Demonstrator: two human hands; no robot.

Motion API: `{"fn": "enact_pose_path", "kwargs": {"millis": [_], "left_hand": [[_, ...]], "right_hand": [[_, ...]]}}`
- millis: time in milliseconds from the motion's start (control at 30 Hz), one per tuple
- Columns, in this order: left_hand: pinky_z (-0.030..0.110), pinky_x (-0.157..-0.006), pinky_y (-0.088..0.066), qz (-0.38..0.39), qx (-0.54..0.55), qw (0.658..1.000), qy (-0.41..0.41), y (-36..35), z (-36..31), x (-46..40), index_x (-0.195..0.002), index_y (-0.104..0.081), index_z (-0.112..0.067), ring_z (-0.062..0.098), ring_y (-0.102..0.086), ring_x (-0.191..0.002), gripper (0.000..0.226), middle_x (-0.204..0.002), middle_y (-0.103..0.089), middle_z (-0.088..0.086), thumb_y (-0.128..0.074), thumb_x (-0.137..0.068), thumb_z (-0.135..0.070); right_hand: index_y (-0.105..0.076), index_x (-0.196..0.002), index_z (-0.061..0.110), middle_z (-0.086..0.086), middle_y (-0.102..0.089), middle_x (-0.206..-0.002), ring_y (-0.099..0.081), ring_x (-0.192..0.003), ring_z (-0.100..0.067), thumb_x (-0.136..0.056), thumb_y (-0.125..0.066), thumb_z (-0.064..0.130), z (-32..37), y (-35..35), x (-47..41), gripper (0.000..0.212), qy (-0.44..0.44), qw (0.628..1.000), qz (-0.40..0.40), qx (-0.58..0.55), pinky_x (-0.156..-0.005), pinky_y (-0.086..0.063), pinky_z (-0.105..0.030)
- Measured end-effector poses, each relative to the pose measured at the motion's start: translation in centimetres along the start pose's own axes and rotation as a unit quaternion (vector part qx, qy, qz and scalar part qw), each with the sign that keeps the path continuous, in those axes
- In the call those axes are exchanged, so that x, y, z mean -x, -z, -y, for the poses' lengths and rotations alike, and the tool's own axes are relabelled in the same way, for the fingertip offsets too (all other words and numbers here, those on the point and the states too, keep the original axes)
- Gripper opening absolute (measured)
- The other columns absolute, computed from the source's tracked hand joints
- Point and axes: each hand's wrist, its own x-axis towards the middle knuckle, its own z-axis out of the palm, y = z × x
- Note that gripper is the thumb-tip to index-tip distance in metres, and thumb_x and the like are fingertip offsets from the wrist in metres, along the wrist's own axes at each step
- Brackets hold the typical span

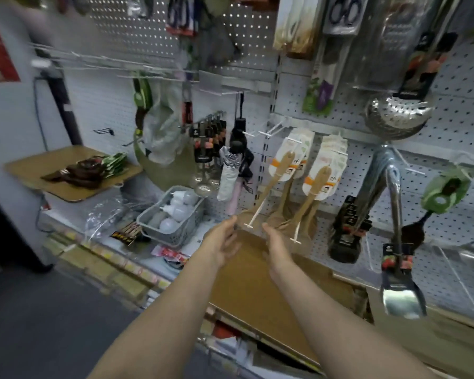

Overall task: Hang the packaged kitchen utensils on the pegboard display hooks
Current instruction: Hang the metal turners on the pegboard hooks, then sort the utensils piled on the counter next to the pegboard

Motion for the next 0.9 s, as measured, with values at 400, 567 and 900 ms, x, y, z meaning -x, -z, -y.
{"fn": "enact_pose_path", "kwargs": {"millis": [400, 567, 900], "left_hand": [[0.027, -0.077, -0.049, -0.124, 0.053, 0.990, -0.036, 25.7, -13.4, 1.9, -0.103, -0.066, -0.015, 0.013, -0.063, -0.096, 0.017, -0.118, -0.067, 0.003, -0.063, -0.098, -0.031], [0.036, -0.105, -0.048, -0.163, 0.061, 0.983, -0.062, 35.6, -19.2, 1.2, -0.097, -0.064, -0.021, 0.018, -0.052, -0.130, 0.012, -0.135, -0.057, 0.005, -0.066, -0.097, -0.033], [0.031, -0.077, -0.053, -0.212, 0.122, 0.968, -0.063, 47.4, -26.3, -3.5, -0.129, -0.061, -0.015, 0.021, -0.056, -0.125, 0.049, -0.142, -0.058, 0.009, -0.078, -0.087, -0.033]], "right_hand": [[-0.068, -0.118, 0.014, -0.006, -0.067, -0.097, -0.060, -0.083, -0.024, -0.095, -0.063, 0.043, -6.3, -29.2, 2.5, 0.038, -0.105, 0.985, 0.133, 0.036, -0.074, -0.046, -0.035], [-0.066, -0.111, 0.025, 0.002, -0.066, -0.119, -0.059, -0.110, -0.018, -0.080, -0.071, 0.052, -8.6, -40.3, 3.4, 0.041, -0.095, 0.981, 0.167, 0.028, -0.094, -0.045, -0.038], [-0.052, -0.144, 0.017, -0.005, -0.051, -0.149, -0.050, -0.129, -0.025, -0.095, -0.065, 0.042, -11.3, -54.0, 0.6, 0.057, -0.127, 0.972, 0.185, 0.064, -0.100, -0.041, -0.039]]}}
